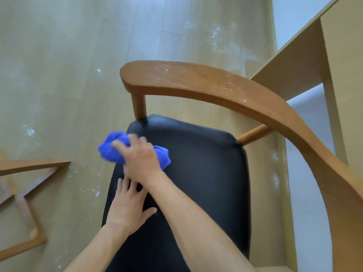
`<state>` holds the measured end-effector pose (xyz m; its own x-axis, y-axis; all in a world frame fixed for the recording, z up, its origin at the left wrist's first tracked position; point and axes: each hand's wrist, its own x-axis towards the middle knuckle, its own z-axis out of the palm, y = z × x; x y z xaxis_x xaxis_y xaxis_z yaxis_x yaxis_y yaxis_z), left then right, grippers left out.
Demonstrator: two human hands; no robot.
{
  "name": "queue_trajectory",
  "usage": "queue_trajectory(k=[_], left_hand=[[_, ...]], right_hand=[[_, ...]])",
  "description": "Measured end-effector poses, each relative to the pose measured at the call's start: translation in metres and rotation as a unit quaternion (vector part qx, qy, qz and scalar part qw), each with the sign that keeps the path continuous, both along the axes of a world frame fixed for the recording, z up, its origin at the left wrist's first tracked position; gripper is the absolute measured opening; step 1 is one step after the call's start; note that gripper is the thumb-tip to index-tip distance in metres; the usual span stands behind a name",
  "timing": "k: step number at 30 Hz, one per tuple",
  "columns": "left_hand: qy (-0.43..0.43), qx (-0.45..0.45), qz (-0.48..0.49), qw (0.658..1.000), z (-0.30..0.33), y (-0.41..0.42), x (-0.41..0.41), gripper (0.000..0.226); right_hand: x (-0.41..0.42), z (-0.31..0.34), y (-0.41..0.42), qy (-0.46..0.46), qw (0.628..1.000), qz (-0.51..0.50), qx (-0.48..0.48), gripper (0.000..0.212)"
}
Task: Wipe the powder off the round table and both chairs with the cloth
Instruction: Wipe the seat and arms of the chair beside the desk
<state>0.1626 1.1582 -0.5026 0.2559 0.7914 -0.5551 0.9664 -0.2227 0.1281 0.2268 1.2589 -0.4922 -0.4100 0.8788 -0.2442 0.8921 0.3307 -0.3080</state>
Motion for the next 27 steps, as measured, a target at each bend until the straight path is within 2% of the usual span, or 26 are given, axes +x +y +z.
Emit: queue_trajectory(k=[1,3,4,8,11,14,16,17,20,22,25,27], left_hand=[[-0.012,0.001,-0.003,1.0,0.005,0.002,0.0,0.087],[-0.061,0.028,0.01,0.998,0.008,0.006,0.0,0.094],[-0.081,0.053,0.018,0.995,0.008,0.007,0.0,0.096],[-0.077,-0.004,0.043,0.996,0.005,0.003,0.002,0.102],[-0.037,-0.038,0.022,0.998,0.008,0.008,0.007,0.093],[-0.032,-0.078,0.023,0.996,0.019,0.019,0.009,0.076],[-0.021,-0.096,0.037,0.994,0.032,0.026,0.008,0.068],[-0.014,-0.1,0.05,0.994,0.039,0.031,0.008,0.066],[-0.012,-0.07,0.107,0.992,0.068,0.045,0.009,0.062],[-0.045,0.015,0.166,0.985,0.091,0.061,0.008,0.059],[-0.152,0.168,0.26,0.939,0.129,0.095,0.005,0.053],[-0.183,0.236,0.291,0.909,0.153,0.119,-0.003,0.054]], right_hand=[[0.003,-0.001,0.0,-0.007,0.999,0.052,-0.002,0.054],[0.025,0.0,0.016,0.009,0.999,0.048,-0.011,0.053],[0.042,0.001,0.021,0.01,1.0,0.029,-0.006,0.055],[0.133,0.006,0.0,-0.002,0.993,-0.111,-0.03,0.058],[0.199,0.015,-0.044,-0.027,0.964,-0.255,-0.068,0.058],[0.222,0.029,-0.084,-0.072,0.922,-0.363,-0.111,0.058],[0.213,0.048,-0.088,-0.028,0.885,-0.434,-0.164,0.052],[0.204,0.061,-0.08,0.008,0.879,-0.445,-0.173,0.05],[0.16,0.113,-0.04,0.116,0.914,-0.361,-0.148,0.053],[0.122,0.156,-0.009,0.189,0.934,-0.294,-0.077,0.053],[0.082,0.208,0.031,0.277,0.926,-0.251,0.062,0.053],[0.06,0.227,0.057,0.291,0.913,-0.246,0.143,0.054]])
